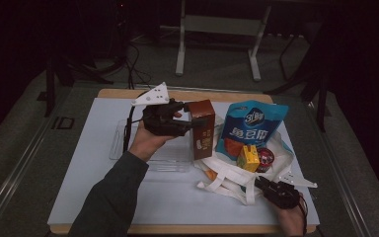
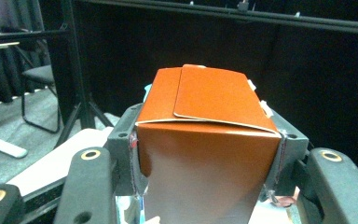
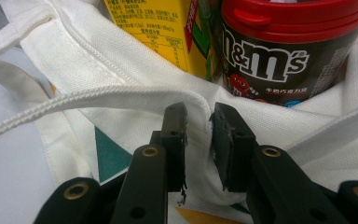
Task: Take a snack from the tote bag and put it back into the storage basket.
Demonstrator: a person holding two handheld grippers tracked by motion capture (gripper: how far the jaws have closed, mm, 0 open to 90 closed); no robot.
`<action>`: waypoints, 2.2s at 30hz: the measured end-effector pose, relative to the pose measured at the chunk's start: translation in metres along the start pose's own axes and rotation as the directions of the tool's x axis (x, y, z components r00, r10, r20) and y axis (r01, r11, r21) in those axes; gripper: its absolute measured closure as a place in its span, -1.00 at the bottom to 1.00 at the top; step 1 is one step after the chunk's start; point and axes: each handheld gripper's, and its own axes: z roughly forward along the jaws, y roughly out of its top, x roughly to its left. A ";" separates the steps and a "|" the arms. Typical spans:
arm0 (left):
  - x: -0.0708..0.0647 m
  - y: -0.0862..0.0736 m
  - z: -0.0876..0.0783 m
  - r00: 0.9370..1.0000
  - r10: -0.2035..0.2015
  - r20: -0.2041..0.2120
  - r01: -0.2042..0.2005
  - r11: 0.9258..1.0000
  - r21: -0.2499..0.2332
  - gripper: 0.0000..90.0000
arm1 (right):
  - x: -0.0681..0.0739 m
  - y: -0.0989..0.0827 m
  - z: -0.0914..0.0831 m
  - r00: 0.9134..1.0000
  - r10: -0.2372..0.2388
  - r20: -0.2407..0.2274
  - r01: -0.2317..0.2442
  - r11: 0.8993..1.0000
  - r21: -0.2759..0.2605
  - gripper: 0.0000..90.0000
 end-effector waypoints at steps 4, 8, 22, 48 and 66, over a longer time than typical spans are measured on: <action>0.002 0.001 -0.006 1.000 0.006 -0.012 -0.006 1.000 -0.001 -0.05 | 0.000 0.000 0.000 1.000 0.001 0.000 -0.001 1.000 0.000 0.66; 0.004 0.000 -0.014 1.000 0.005 -0.022 -0.005 1.000 -0.007 -0.05 | 0.000 0.000 0.000 1.000 0.000 0.000 0.000 1.000 0.000 0.66; 0.013 -0.003 -0.037 0.997 0.029 -0.075 -0.030 0.999 -0.012 -0.05 | 0.000 0.000 0.000 1.000 0.000 -0.003 0.000 1.000 -0.002 0.65; 0.032 -0.011 -0.077 0.995 0.039 -0.094 -0.039 0.999 0.007 -0.05 | 0.000 0.000 0.000 1.000 0.001 -0.001 -0.001 1.000 -0.002 0.65; 0.044 -0.020 -0.104 0.993 0.029 -0.113 -0.023 0.998 0.054 -0.05 | 0.000 -0.001 0.000 1.000 -0.001 0.000 0.000 1.000 -0.002 0.65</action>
